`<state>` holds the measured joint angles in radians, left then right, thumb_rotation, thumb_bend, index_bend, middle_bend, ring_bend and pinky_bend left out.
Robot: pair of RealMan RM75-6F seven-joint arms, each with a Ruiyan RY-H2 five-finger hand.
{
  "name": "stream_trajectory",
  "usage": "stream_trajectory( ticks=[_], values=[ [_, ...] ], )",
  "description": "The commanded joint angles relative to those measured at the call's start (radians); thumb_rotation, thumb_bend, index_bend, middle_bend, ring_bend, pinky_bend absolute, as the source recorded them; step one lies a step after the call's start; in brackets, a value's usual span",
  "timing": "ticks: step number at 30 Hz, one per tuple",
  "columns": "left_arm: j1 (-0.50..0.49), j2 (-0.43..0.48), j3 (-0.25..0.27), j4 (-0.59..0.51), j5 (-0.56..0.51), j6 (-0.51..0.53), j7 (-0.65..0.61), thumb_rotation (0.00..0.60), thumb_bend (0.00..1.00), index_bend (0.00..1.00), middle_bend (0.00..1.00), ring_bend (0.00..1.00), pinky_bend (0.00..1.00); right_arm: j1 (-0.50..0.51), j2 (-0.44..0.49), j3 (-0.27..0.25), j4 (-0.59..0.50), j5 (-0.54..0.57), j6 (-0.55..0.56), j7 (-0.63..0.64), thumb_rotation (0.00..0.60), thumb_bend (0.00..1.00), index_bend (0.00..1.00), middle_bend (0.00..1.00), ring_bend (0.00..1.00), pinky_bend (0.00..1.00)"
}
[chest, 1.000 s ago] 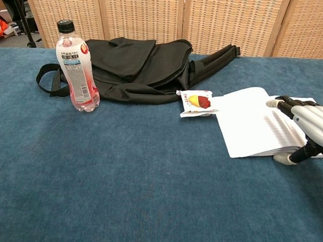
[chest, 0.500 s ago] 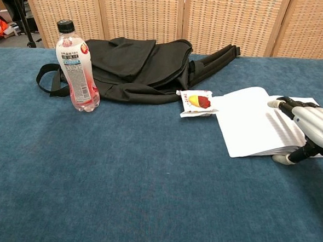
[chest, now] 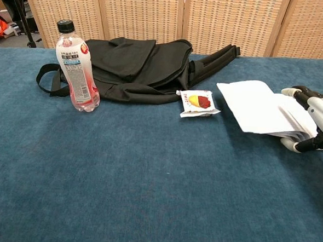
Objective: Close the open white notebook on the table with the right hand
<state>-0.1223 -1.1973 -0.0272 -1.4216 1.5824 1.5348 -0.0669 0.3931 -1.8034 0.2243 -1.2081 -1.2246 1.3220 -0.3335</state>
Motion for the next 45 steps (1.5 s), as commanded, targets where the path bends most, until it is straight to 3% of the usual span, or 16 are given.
stream_trajectory(
  ticks=[1,14,23,38,45],
  values=[
    [0.0,-0.001,0.0,0.0,0.001,0.001,0.0,0.552,0.06,0.0,0.0,0.0,0.0,-0.019,-0.002,0.012,-0.018,-0.001,0.036,0.026,0.6,0.41,0.01,0.0,0.0,0.0],
    [-0.001,-0.003,0.002,0.0,0.003,0.0,0.003,0.552,0.06,0.0,0.0,0.0,0.0,-0.058,-0.002,0.039,-0.08,0.002,0.11,0.067,0.6,0.47,0.01,0.0,0.0,0.0],
    [0.0,-0.003,0.001,-0.001,0.005,0.003,0.001,0.552,0.06,0.0,0.0,0.0,0.0,-0.076,0.016,0.076,-0.162,0.06,0.086,0.122,0.6,0.47,0.01,0.0,0.0,0.0],
    [0.001,-0.005,0.0,0.003,0.006,0.009,-0.002,0.553,0.06,0.0,0.0,0.0,0.0,-0.057,0.02,0.163,-0.147,0.07,0.146,0.134,0.6,0.46,0.01,0.0,0.0,0.0],
    [0.002,-0.007,-0.003,0.004,0.005,0.015,-0.004,0.552,0.06,0.0,0.0,0.0,0.0,-0.06,0.028,0.172,-0.13,0.07,0.165,0.134,0.6,0.44,0.01,0.0,0.0,0.0]
  ],
)
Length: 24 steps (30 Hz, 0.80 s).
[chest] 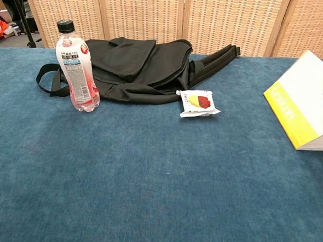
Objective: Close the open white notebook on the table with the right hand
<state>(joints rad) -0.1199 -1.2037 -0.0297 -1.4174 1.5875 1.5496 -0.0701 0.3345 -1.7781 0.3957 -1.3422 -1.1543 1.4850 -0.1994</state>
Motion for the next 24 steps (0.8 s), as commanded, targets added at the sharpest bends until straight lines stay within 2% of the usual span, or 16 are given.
stream_trajectory(
  ticks=[1,6,8,12,16,18,22,24],
  values=[
    [0.0,0.0,0.0,0.0,-0.001,0.001,-0.002,0.552,0.06,0.0,0.0,0.0,0.0,-0.002,0.006,-0.001,0.004,-0.001,0.001,0.003,0.6,0.44,0.01,0.0,0.0,0.0],
    [0.001,0.001,-0.001,0.0,-0.002,0.001,-0.004,0.553,0.06,0.0,0.0,0.0,0.0,-0.013,0.04,-0.02,-0.008,-0.026,-0.002,0.026,0.6,0.44,0.01,0.0,0.0,0.0],
    [0.001,0.002,-0.001,0.0,-0.004,0.0,-0.005,0.553,0.06,0.0,0.0,0.0,0.0,-0.022,0.084,-0.053,-0.024,-0.067,-0.018,0.049,0.6,0.44,0.01,0.0,0.0,0.0],
    [0.001,0.002,-0.001,0.0,-0.005,-0.002,-0.003,0.553,0.06,0.0,0.0,0.0,0.0,-0.039,0.219,-0.153,-0.031,-0.193,-0.06,0.09,0.6,0.41,0.01,0.0,0.0,0.0],
    [0.004,-0.004,-0.005,-0.002,-0.015,0.0,0.015,0.552,0.06,0.0,0.0,0.0,0.0,-0.064,0.322,-0.245,0.017,-0.323,-0.037,0.082,0.6,0.39,0.03,0.0,0.0,0.0],
    [0.005,-0.007,-0.008,-0.004,-0.023,-0.001,0.026,0.552,0.06,0.0,0.0,0.0,0.0,-0.08,0.347,-0.276,0.057,-0.364,-0.009,0.076,0.6,0.37,0.03,0.0,0.0,0.0],
    [0.005,-0.011,-0.007,-0.007,-0.026,-0.007,0.041,0.551,0.06,0.0,0.0,0.0,0.0,-0.115,0.378,-0.309,0.095,-0.38,0.015,0.101,0.6,0.34,0.03,0.0,0.0,0.0],
    [0.004,-0.012,-0.007,-0.007,-0.025,-0.008,0.047,0.551,0.06,0.0,0.0,0.0,0.0,-0.126,0.386,-0.315,0.106,-0.379,0.02,0.112,0.6,0.27,0.03,0.0,0.0,0.0]
  ],
)
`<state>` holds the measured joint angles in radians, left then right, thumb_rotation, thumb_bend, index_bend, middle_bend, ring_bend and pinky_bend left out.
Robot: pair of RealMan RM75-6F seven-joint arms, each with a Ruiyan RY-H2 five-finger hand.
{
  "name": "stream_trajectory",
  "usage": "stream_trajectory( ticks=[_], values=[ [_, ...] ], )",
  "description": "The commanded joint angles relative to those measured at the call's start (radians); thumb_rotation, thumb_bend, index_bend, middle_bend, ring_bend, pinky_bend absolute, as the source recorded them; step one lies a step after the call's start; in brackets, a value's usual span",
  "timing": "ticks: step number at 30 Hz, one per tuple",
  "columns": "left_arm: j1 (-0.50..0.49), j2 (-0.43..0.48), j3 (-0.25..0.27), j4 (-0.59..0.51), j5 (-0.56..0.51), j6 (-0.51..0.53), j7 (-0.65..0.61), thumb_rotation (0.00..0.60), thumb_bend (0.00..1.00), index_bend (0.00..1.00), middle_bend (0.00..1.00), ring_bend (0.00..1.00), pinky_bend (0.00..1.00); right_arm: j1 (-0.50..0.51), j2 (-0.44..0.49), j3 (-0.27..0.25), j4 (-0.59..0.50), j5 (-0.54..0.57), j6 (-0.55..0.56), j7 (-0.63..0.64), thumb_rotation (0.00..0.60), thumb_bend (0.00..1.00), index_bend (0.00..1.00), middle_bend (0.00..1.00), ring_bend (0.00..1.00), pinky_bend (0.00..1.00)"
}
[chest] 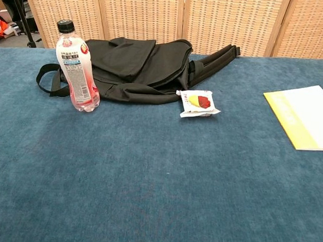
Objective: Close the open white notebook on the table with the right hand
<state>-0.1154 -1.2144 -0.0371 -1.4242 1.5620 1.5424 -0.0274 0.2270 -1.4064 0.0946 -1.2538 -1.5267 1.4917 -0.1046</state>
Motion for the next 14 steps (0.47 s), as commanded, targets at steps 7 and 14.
stream_trajectory(
  ticks=[7,14],
  values=[
    [0.0,-0.013,-0.005,0.006,-0.009,-0.001,0.025,0.552,0.06,0.0,0.0,0.0,0.0,-0.058,0.039,-0.041,0.068,-0.016,0.042,-0.002,0.6,0.16,0.03,0.0,0.0,0.0],
    [0.001,-0.016,-0.007,0.011,-0.009,0.002,0.026,0.552,0.06,0.0,0.0,0.0,0.0,-0.074,0.057,-0.039,0.015,-0.038,0.087,-0.033,0.6,0.16,0.03,0.0,0.0,0.0]
  ],
)
